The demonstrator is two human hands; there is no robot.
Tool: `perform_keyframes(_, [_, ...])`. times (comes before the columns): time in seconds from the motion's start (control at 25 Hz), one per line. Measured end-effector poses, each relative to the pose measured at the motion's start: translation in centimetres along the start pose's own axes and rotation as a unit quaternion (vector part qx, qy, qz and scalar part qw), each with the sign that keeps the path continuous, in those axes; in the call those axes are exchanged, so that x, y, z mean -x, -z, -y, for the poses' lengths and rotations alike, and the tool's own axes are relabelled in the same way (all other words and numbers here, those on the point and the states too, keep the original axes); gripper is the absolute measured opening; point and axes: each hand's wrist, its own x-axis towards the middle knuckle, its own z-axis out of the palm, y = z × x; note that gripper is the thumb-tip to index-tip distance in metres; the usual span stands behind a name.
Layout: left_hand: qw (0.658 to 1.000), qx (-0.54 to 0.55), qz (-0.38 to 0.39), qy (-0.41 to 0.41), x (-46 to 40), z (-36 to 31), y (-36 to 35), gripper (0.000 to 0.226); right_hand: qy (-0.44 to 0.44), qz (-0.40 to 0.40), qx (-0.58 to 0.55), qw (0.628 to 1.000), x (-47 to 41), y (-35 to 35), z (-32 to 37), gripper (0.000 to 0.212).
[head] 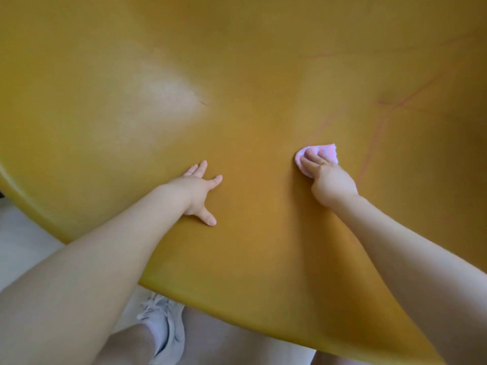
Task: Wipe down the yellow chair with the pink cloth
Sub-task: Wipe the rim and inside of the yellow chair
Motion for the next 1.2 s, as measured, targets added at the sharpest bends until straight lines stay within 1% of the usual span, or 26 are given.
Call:
perform_keyframes(0.04, [1.000,-0.005,0.002,0.003,-0.3,0.0,0.3,0.110,0.000,-0.007,-0.003,1.000,0.2,-0.8,0.8,0.068])
perform_keyframes(0.08, [1.000,-0.012,0.003,0.004,-0.4,0.0,0.5,0.109,0.019,-0.010,-0.007,1.000,0.5,-1.7,2.1,0.067])
perform_keyframes(0.16, [0.999,-0.042,-0.005,0.004,-0.3,-0.3,0.4,0.107,0.086,0.000,-0.044,0.995,0.9,-4.3,5.5,0.063])
perform_keyframes(0.2, [0.998,-0.064,-0.019,0.004,-0.3,-0.4,0.4,0.105,0.121,0.006,-0.061,0.991,0.9,-5.5,7.3,0.065])
perform_keyframes(0.28, [0.995,-0.089,-0.049,-0.004,-0.4,-0.5,0.6,0.095,0.173,0.020,-0.092,0.980,0.7,-6.7,9.9,0.070])
perform_keyframes(0.36, [0.992,-0.102,-0.071,-0.015,-0.7,-0.2,1.0,0.079,0.208,0.019,-0.094,0.973,-0.3,-6.2,9.9,0.065])
perform_keyframes(0.4, [0.990,-0.110,-0.084,-0.025,-0.8,0.1,1.3,0.070,0.206,0.011,-0.085,0.975,-0.9,-5.4,9.2,0.061])
perform_keyframes(0.44, [0.988,-0.115,-0.098,-0.039,-1.0,0.5,1.9,0.062,0.180,0.007,-0.074,0.981,-1.8,-4.7,8.0,0.060])
perform_keyframes(0.48, [0.985,-0.118,-0.113,-0.051,-1.3,1.0,2.5,0.060,0.134,-0.006,-0.062,0.989,-2.8,-3.9,6.9,0.063])
perform_keyframes(0.52, [0.983,-0.119,-0.129,-0.054,-1.6,1.8,3.1,0.064,0.077,-0.026,-0.054,0.995,-3.7,-3.3,6.0,0.066])
perform_keyframes(0.56, [0.980,-0.122,-0.150,-0.044,-1.8,2.8,3.6,0.073,0.021,-0.049,-0.050,0.997,-4.3,-2.9,5.8,0.068])
perform_keyframes(0.6, [0.976,-0.124,-0.178,-0.017,-2.1,3.8,4.0,0.085,-0.023,-0.070,-0.050,0.996,-4.8,-3.1,6.3,0.067])
perform_keyframes(0.64, [0.970,-0.126,-0.208,0.023,-2.4,4.8,4.3,0.097,-0.039,-0.091,-0.056,0.993,-5.0,-3.5,7.3,0.064])
perform_keyframes(0.68, [0.963,-0.126,-0.230,0.064,-2.7,5.8,4.5,0.109,-0.024,-0.111,-0.071,0.991,-5.2,-4.2,8.8,0.059])
perform_keyframes(0.76, [0.957,-0.109,-0.241,0.115,-3.3,7.0,4.4,0.129,0.069,-0.108,-0.102,0.987,-4.6,-6.0,12.8,0.063])
perform_keyframes(0.8, [0.958,-0.099,-0.242,0.121,-3.7,7.2,4.4,0.134,0.107,-0.091,-0.114,0.984,-4.1,-6.5,15.0,0.067])
perform_keyframes(0.88, [0.959,-0.090,-0.246,0.112,-4.4,7.4,4.5,0.138,0.145,-0.084,-0.126,0.978,-4.4,-6.9,17.5,0.071])
perform_keyframes(0.92, [0.959,-0.087,-0.249,0.106,-4.6,7.5,4.6,0.138,0.165,-0.099,-0.120,0.974,-5.4,-6.5,17.8,0.066])
perform_keyframes(1.0, [0.959,-0.083,-0.253,0.096,-4.7,7.6,4.4,0.139,0.218,-0.148,-0.058,0.963,-8.7,-5.7,16.8,0.053])
perform_keyframes(1.04, [0.959,-0.080,-0.254,0.094,-4.7,7.7,4.2,0.139,0.219,-0.173,-0.029,0.960,-10.9,-5.1,15.7,0.051])
perform_keyframes(1.08, [0.959,-0.079,-0.257,0.091,-4.7,7.8,4.0,0.139,0.187,-0.171,-0.025,0.967,-13.0,-4.4,14.4,0.053])
perform_keyframes(1.16, [0.958,-0.074,-0.263,0.086,-4.8,8.0,4.0,0.138,0.099,-0.160,-0.048,0.981,-15.5,-3.4,13.8,0.052])
perform_keyframes(1.2, [0.959,-0.068,-0.264,0.083,-4.8,7.9,4.1,0.138,0.080,-0.165,-0.068,0.981,-15.5,-3.5,14.6,0.054])
